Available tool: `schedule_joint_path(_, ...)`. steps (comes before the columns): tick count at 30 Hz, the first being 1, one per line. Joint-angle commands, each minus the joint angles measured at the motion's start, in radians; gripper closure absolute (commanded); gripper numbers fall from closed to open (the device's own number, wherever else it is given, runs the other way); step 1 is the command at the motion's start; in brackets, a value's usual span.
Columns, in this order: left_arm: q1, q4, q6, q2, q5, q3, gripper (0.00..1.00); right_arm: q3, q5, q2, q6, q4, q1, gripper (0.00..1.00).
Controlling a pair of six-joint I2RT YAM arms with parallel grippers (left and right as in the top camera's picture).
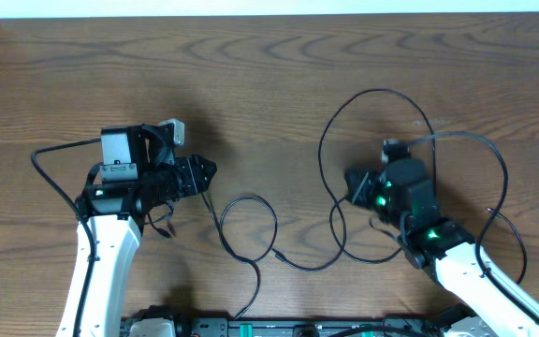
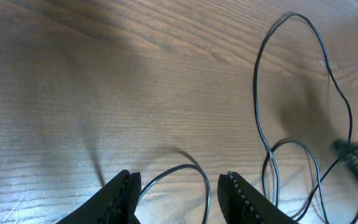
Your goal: Untangle cables
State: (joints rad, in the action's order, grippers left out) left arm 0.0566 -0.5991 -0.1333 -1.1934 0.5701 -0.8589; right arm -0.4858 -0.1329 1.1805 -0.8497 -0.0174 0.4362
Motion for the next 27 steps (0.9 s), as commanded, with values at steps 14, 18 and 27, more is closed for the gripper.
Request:
schedule_joint_path(14, -0.003, -0.002, 0.006, -0.003, 0.006, 0.003, 0.54, 0.000, 0.216, 0.000, -0.320, 0.586, -0.004, 0.33)
schedule_joint_path(18, -0.003, -0.002, 0.006, -0.003, 0.006, 0.003, 0.54, -0.001, 0.203, -0.014, -0.332, 0.601, -0.003, 0.28)
schedule_joint_path(27, -0.003, -0.002, 0.006, -0.003, 0.006, 0.003, 0.54, -0.024, 0.177, -0.169, -0.377, 0.732, -0.003, 0.21)
